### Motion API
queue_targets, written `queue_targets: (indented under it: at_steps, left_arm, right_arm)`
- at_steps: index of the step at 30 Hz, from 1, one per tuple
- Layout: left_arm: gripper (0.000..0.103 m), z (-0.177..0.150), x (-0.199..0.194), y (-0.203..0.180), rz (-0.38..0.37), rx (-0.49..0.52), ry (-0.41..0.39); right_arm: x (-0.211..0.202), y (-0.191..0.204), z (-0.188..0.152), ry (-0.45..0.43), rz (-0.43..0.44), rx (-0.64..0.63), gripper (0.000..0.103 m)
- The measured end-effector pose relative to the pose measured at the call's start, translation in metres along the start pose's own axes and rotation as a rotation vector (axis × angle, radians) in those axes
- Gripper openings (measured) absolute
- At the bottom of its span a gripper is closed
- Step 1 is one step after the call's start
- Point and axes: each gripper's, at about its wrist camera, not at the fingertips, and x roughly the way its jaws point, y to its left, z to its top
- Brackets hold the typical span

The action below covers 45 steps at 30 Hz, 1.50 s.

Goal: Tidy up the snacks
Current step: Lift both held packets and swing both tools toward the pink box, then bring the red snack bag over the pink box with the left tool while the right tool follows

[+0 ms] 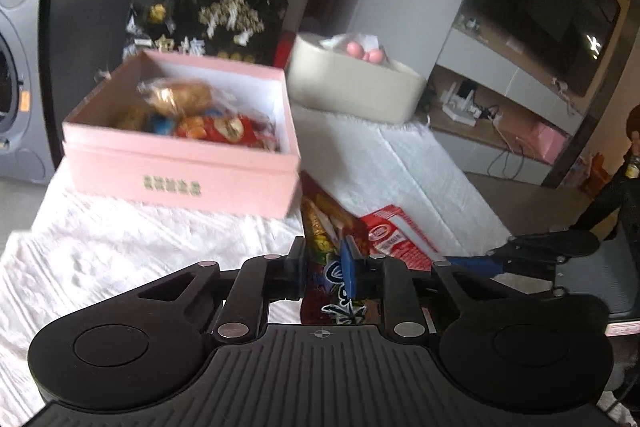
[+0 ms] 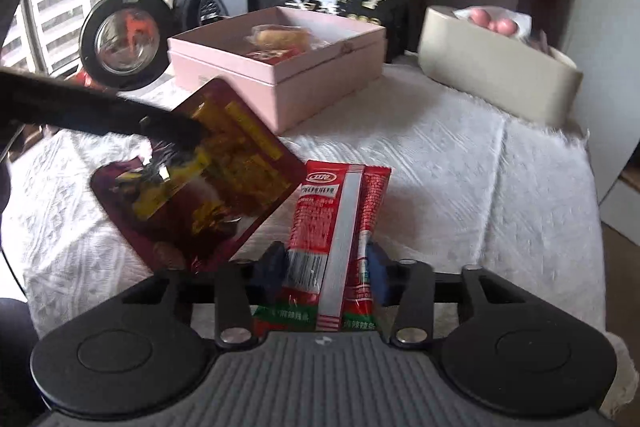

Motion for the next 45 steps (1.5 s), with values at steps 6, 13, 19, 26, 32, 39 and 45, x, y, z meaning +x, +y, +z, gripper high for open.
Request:
queue_targets:
  at_steps: [6,13,19,26,32,39,45]
  left_arm:
    - [0.017,0.03,-0.03,0.017,0.035,0.029,-0.097]
    - [0.017,0.113,-0.05,0.035,0.102,0.126,-0.274]
    - [0.017,0.157,0.01,0.089,0.102,-0.028,-0.128]
    - [0.017,0.107,0.012,0.112,0.007,-0.099,0.045]
    - [0.017,0.053,0.0,0.119,-0.046,-0.169,0.143]
    - [0.017,0.022,0.019,0.116,0.017,-0.203,0.196]
    - [0.02,0.013,0.02,0.122,-0.02,-0.255,0.183]
  right_arm:
    - [-0.036,0.002,0.038,-0.125,0.024,-0.002,0.034]
    - [-0.027,0.009,0.116,-0.23,0.056,-0.007,0.035]
    - [0.043,0.008,0.184,-0.176,0.099,0.042,0.049]
    - [0.04,-0.001,0.158,-0.066,0.201,0.127,0.05]
    - [0.056,0.009,0.109,0.098,0.274,0.175,0.051]
    - [0.086,0.035,0.087,0.188,0.282,0.192,0.051]
    - [0.084,0.047,0.085,0.162,0.264,0.16,0.047]
